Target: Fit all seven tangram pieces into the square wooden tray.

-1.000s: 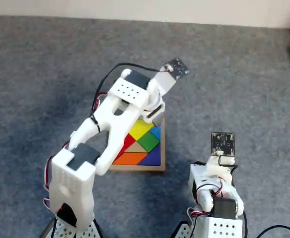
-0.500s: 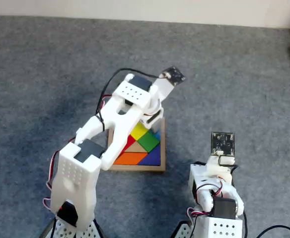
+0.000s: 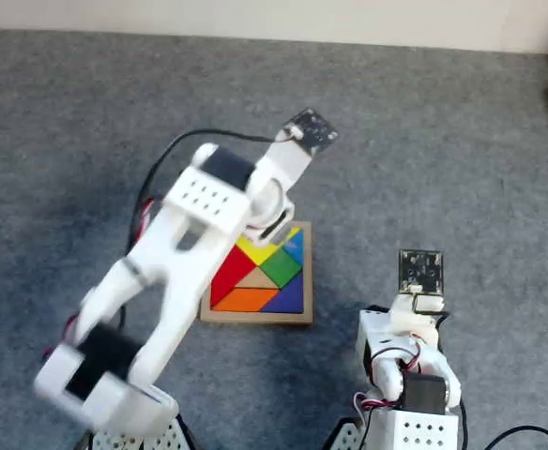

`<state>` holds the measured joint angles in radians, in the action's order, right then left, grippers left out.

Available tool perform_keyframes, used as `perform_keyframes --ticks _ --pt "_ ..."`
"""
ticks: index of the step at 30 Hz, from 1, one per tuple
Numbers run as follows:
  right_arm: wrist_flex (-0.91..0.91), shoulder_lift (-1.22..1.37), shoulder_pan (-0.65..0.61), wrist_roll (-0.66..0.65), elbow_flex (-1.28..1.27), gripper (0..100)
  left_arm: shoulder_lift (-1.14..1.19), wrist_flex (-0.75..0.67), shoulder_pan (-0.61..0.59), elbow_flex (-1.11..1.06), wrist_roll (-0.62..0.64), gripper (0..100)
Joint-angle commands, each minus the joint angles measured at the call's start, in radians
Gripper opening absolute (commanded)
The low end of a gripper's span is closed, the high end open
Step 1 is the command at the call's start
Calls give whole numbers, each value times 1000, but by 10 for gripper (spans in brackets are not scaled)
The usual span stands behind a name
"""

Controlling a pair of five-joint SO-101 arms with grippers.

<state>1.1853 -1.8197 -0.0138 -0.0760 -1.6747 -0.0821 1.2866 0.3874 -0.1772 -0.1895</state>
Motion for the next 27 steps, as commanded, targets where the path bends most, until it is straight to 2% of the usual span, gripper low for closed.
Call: perform_keyframes --ticks 1,6,27 --pt "-25 1 13 5 -119 15 -260 -123 -54 -194 9 82" --pt "-25 1 13 5 -119 15 -544 -229 -140 -440 11 4" --pt "-24 1 13 5 -119 15 -1406 -230 -481 -1129 12 6"
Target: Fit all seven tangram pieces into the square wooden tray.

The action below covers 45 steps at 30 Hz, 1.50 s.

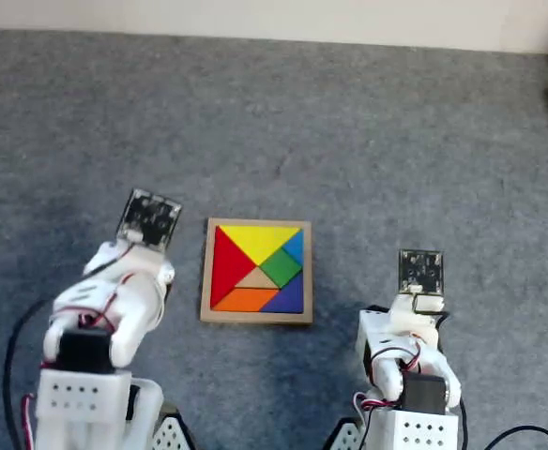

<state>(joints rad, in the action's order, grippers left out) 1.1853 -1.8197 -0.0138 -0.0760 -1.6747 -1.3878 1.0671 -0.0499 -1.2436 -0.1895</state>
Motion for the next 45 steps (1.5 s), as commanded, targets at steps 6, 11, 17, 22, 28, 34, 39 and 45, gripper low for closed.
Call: perform_keyframes --ticks 6,11,17,22,28,34,39,45 --pt "-24 1 13 5 -119 15 -325 -9 -70 -269 9 8" --pt "-24 1 13 5 -119 15 -455 74 -70 -348 9 11" --pt "-21 1 7 6 -117 15 -432 114 -77 -387 11 11" --pt "-13 10 -18 5 -117 15 -430 117 -82 -452 6 7" --pt "59 1 -90 5 -117 15 -432 273 -82 -452 6 7" --pt "59 1 -88 6 -117 15 -432 273 -82 -452 6 7" --pt "59 1 -88 6 -117 15 -432 273 -82 -452 6 7" --pt "59 1 -88 6 -117 15 -432 273 -82 -452 6 7"
